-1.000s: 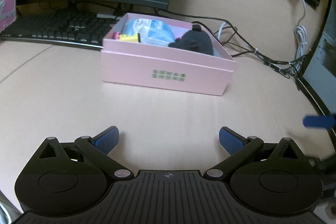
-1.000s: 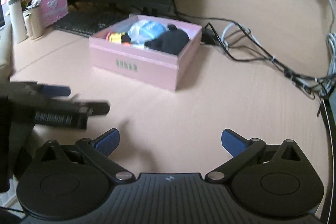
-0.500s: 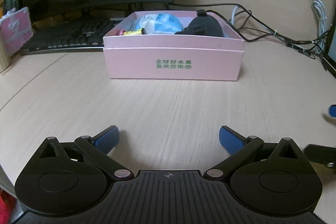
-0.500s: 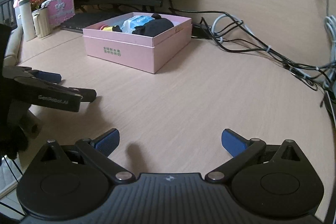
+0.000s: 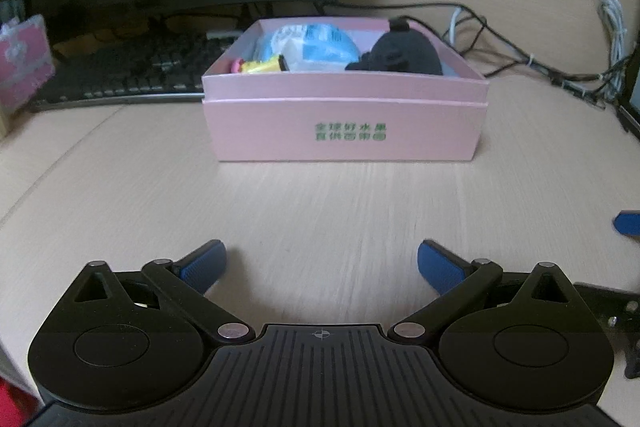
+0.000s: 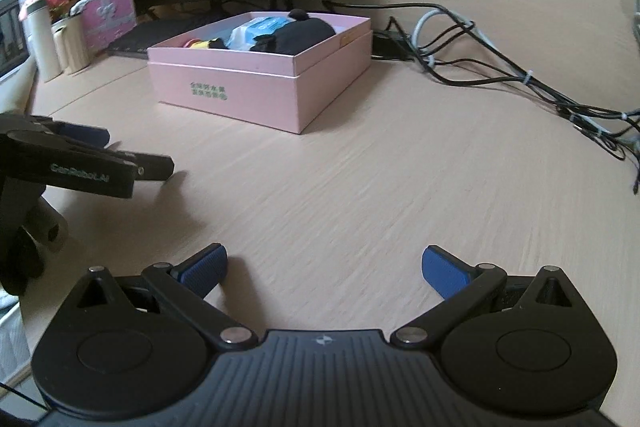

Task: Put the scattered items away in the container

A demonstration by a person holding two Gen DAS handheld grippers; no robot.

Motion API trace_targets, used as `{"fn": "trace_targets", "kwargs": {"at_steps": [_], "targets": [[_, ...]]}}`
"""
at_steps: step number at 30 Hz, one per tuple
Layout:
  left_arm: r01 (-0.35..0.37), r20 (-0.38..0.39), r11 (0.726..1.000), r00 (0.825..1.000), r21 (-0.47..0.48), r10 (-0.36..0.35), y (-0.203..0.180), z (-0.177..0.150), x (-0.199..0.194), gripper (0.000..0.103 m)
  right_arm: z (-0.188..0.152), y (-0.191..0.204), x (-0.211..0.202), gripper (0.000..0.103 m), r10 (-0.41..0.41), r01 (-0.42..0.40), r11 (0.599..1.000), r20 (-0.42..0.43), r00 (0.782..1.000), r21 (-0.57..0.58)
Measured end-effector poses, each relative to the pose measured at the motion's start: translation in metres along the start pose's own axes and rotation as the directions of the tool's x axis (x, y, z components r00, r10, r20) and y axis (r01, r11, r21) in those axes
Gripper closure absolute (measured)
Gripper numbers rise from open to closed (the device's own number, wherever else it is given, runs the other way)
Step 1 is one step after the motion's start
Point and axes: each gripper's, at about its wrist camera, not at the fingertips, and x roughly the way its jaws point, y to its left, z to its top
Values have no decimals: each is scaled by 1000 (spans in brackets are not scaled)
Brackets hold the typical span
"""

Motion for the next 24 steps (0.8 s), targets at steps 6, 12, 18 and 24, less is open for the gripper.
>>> {"fn": "trace_targets", "kwargs": {"at_steps": [6,12,18,24], "targets": [[18,6,1000,1000,16,-18,2,2,3,0,-1,-1,1,0,10,-9,1000,20,1000,-9],[18,7,1000,1000,13,-18,4,3,6,0,8,-8,12,0,91,-89,993,16,996,-75],[18,7,1000,1000,12,-18,4,3,5,0,9,-9,13,0,98,-96,992,15,995,-81],[17,8,1000,1000,12,-17,4,3,5,0,8,-8,13,0,98,-96,992,15,995,-81]]}}
